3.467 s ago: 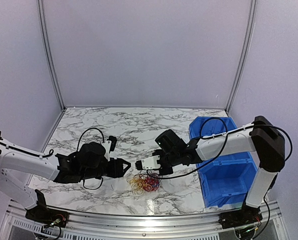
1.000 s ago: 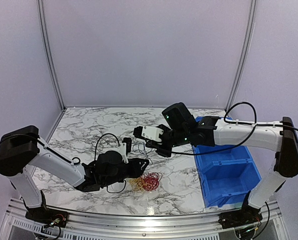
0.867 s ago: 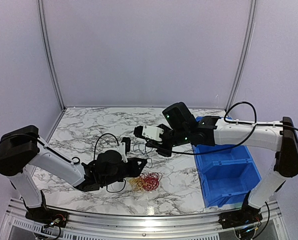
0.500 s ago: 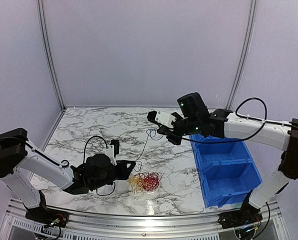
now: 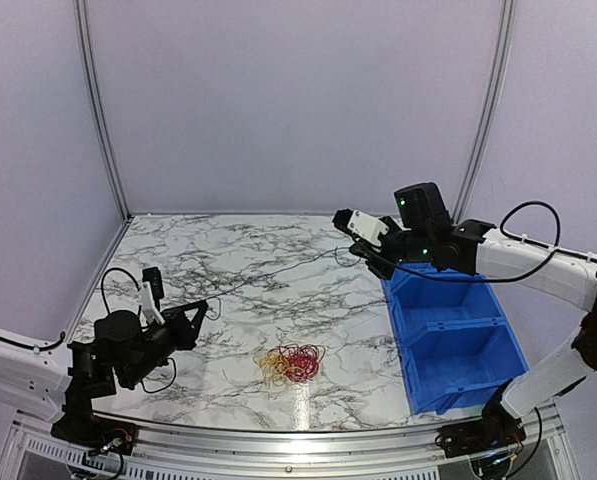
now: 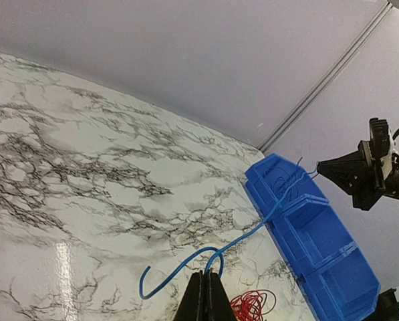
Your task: Untangle the cables
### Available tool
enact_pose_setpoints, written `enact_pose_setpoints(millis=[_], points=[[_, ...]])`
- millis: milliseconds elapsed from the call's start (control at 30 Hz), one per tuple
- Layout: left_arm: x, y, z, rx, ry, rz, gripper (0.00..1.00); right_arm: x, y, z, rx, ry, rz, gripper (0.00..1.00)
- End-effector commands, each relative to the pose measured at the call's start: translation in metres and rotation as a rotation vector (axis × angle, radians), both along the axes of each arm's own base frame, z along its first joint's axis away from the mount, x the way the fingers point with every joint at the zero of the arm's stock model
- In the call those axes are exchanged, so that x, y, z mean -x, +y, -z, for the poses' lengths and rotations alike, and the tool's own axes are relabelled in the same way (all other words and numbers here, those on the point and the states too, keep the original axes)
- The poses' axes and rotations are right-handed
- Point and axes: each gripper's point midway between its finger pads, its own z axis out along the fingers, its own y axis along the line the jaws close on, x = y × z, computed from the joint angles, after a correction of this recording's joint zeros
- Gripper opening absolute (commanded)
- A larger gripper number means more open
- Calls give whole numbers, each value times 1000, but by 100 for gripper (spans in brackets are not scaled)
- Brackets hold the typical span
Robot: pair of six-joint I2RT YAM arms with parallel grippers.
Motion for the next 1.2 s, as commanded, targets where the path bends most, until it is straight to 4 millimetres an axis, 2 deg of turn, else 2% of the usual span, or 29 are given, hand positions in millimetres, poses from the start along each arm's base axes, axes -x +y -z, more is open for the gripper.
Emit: enact_pose_setpoints(millis=[0,100,233,333,400,433,500,533,633,800,967,1167], points=[[-4,40,5,-116,-27,-129,0,-20,-28,-27,-81,-29,107,0],[-3,54,2,-120,-32,-161,0,-30,-43,-34,-100,-36,160,0],[-2,61,-2,-108,-42,-179,0,-40,-55,-38,-115,-43,212,0],[-1,56,-7,-111,-50,-153,0,-41,-58,-37,-127,-25,216,0],[-1,41,-19,-133,-72,-96,0,-39,-58,-37,-131,-20,211,0],[-1,32,-24,-159,-86,-61,3,-39,-57,-39,-135,-23,208,0],[-2,15,-30,-201,-103,-3,27,-39,-58,-45,-142,-34,209,0],[-2,8,-34,-212,-110,18,35,-39,-59,-49,-145,-43,212,0],[-6,-3,-38,-232,-113,32,48,-43,-64,-64,-162,-69,231,0],[-12,-14,-31,-267,-91,35,50,-54,-87,-96,-189,-131,287,0],[-14,-22,-22,-271,-64,49,50,-68,-123,-127,-214,-204,375,0],[-14,-25,-18,-267,-54,52,50,-78,-163,-155,-244,-268,454,0]])
